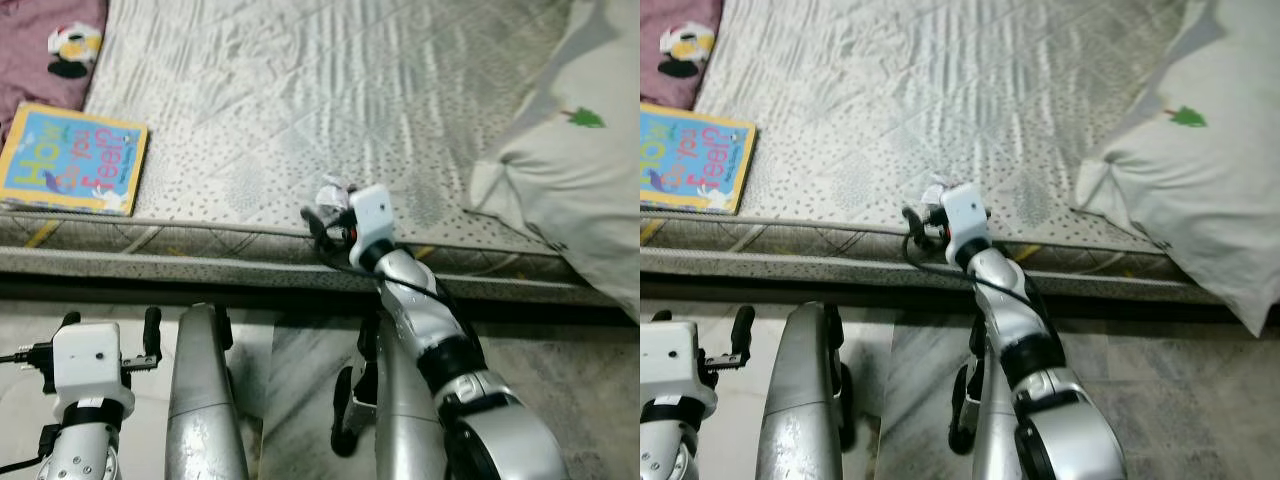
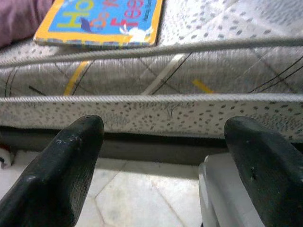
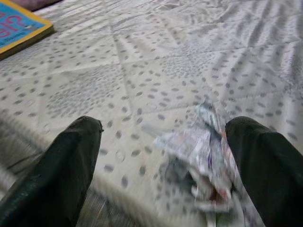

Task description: Clean up the room

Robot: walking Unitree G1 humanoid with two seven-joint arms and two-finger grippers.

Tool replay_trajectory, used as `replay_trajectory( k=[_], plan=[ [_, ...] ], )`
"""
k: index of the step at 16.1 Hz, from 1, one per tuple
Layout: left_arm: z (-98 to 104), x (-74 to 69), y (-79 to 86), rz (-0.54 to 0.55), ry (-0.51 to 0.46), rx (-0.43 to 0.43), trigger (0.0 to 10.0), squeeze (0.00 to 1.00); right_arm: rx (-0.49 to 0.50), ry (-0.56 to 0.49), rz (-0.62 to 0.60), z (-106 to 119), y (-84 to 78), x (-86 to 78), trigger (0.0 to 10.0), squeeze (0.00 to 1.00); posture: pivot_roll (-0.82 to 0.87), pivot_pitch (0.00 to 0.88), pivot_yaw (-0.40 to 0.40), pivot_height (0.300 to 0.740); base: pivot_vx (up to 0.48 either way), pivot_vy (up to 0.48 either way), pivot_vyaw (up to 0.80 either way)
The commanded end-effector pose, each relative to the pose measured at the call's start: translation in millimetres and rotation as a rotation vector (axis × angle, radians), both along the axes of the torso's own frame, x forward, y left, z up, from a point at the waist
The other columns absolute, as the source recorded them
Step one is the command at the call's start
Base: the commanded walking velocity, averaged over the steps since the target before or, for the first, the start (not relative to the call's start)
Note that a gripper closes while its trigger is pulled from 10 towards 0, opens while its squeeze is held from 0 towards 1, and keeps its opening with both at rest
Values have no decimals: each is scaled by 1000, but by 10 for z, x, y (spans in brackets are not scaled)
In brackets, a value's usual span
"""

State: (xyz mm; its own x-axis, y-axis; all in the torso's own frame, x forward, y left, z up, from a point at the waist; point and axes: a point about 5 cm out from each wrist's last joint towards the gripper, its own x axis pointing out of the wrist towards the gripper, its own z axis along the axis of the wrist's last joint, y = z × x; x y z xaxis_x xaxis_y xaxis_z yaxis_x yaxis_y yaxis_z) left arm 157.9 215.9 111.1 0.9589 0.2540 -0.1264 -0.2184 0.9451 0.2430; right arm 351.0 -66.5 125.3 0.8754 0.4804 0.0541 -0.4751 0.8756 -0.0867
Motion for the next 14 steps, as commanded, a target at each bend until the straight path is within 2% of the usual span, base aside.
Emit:
replay_trajectory(
  k=[1,4,10,12,13,14],
  plan=[
    [-8,-61,16,15,27,10,10000,0,6,23,-31,-95,-61,-9,10000,0,298,378,-95,547,0,0,0],
    [-15,-29,-6,11,32,2,10000,0,10,7,-60,-91,-24,14,10000,0,288,373,-99,547,0,0,0],
    [35,65,28,14,14,13,10000,0,-40,63,-154,-66,205,125,10000,0,326,356,-100,547,0,0,0],
    [44,77,28,18,8,14,10000,0,-58,95,-204,-73,181,160,4706,0,333,347,-101,547,0,0,0],
    [50,92,28,21,3,15,10000,0,-106,110,-239,-94,143,181,510,0,338,342,-101,547,0,0,0],
    [56,103,29,22,-1,16,10000,0,-145,125,-268,-128,104,188,2275,0,339,338,-103,547,0,0,0]
  ],
)
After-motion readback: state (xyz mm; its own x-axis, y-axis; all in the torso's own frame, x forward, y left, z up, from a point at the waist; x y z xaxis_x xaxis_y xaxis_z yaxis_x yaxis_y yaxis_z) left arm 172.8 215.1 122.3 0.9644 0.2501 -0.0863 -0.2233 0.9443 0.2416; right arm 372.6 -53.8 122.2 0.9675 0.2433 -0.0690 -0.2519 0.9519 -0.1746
